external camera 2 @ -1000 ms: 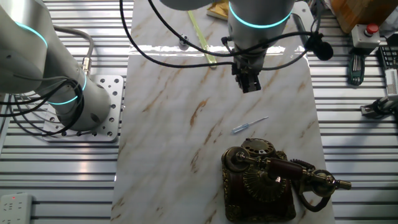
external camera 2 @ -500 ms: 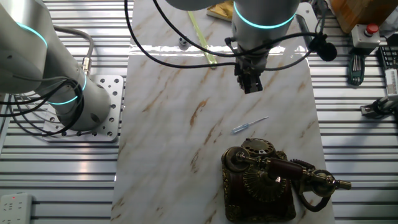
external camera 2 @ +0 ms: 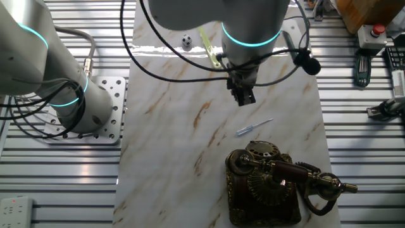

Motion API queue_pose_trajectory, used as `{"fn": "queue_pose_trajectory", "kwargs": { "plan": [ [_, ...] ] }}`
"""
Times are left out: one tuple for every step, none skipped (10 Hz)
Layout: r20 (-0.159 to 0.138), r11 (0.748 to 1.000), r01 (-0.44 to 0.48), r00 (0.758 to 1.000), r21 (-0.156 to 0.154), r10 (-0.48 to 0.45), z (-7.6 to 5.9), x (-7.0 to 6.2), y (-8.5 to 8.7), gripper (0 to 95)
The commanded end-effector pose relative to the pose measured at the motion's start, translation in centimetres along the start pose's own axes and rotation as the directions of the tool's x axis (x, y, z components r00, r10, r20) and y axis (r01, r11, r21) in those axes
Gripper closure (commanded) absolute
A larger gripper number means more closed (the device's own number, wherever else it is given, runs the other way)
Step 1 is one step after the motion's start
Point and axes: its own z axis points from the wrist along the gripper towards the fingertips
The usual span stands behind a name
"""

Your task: Dial a number on an old rotary phone

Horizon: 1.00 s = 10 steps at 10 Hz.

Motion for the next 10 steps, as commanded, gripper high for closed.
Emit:
{"fn": "queue_pose_trajectory", "kwargs": {
  "plan": [
    [0.019, 0.999, 0.032, 0.999, 0.022, -0.032, 1.7, 0.9, -1.3, 95.0],
    [0.022, 0.999, 0.041, 0.999, 0.022, -0.041, 2.3, 1.2, -1.9, 95.0],
    [0.020, 0.999, 0.046, 0.999, 0.027, -0.047, 2.5, 1.4, -2.2, 95.0],
    [0.020, 0.998, 0.053, 0.998, 0.030, -0.053, 2.6, 1.5, -2.4, 95.0],
    [0.024, 0.998, 0.059, 0.998, 0.033, -0.060, 2.7, 1.6, -2.6, 95.0],
    [0.035, 0.997, 0.066, 0.997, 0.037, -0.067, 3.0, 1.6, -2.7, 95.0],
    [0.042, 0.997, 0.070, 0.997, 0.039, -0.072, 3.2, 1.6, -2.9, 95.0],
    [0.043, 0.996, 0.074, 0.996, 0.039, -0.076, 3.5, 1.5, -3.1, 95.0],
    [0.041, 0.997, 0.074, 0.996, 0.037, -0.076, 3.6, 1.4, -3.2, 95.0],
    [0.039, 0.996, 0.079, 0.996, 0.039, -0.080, 3.7, 1.0, -3.4, 95.0]
  ]
}}
